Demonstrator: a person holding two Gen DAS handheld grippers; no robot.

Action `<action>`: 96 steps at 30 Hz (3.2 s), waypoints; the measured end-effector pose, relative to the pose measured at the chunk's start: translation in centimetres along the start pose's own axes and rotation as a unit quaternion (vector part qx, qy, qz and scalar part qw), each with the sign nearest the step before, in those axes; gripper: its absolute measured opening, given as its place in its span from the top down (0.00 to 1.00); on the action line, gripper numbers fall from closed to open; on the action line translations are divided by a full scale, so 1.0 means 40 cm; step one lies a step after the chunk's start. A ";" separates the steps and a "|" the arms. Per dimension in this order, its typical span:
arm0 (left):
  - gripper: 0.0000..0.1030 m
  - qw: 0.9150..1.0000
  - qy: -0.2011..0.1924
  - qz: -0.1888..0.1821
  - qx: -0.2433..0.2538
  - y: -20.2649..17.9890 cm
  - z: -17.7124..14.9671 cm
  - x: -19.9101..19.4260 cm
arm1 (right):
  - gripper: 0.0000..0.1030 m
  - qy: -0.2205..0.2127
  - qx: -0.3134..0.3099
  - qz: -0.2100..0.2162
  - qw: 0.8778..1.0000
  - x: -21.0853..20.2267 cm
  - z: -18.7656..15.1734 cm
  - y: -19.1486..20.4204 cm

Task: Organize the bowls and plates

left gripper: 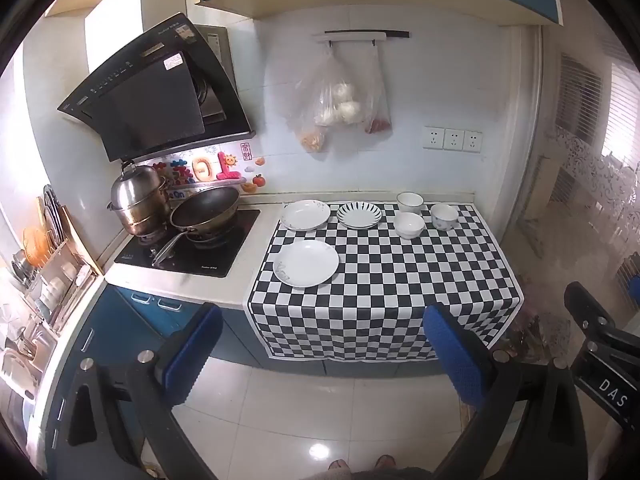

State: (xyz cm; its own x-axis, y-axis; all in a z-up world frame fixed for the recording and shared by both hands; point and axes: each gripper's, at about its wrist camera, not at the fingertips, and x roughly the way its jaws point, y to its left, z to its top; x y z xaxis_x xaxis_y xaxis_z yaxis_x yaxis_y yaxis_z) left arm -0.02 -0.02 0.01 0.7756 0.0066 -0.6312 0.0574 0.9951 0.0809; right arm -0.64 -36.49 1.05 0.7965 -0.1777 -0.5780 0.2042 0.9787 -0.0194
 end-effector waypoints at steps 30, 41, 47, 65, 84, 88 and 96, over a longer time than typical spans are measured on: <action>0.00 1.000 0.000 -0.003 0.000 0.008 0.007 0.004 | 0.00 0.000 0.001 -0.001 1.000 -0.007 0.013 0.008; 0.00 1.000 0.002 -0.003 0.001 0.008 0.011 0.010 | 0.00 0.004 0.003 0.000 1.000 -0.003 0.005 0.009; 0.00 1.000 -0.001 -0.002 0.000 0.013 0.016 0.007 | 0.00 0.003 0.005 -0.001 1.000 -0.005 0.006 0.010; 0.00 1.000 -0.003 -0.002 0.000 0.023 0.026 0.006 | 0.00 0.001 0.002 -0.002 1.000 -0.002 0.013 0.023; 0.00 1.000 -0.007 0.005 0.003 0.023 0.041 0.020 | 0.00 -0.001 0.000 0.002 1.000 0.011 0.028 0.027; 0.00 1.000 -0.007 0.006 0.003 0.026 0.043 0.024 | 0.00 0.000 0.000 0.004 1.000 0.018 0.029 0.031; 0.00 1.000 -0.005 0.003 0.005 0.028 0.048 0.040 | 0.00 0.001 0.006 0.000 1.000 0.032 0.036 0.042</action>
State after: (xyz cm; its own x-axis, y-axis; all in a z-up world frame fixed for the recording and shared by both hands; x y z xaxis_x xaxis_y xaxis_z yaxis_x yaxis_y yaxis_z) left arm 2.48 0.93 0.56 0.7821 0.0110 -0.6231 0.0595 0.9940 0.0923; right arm 1.55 -35.21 1.47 0.7957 -0.1783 -0.5789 0.2113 0.9774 -0.0106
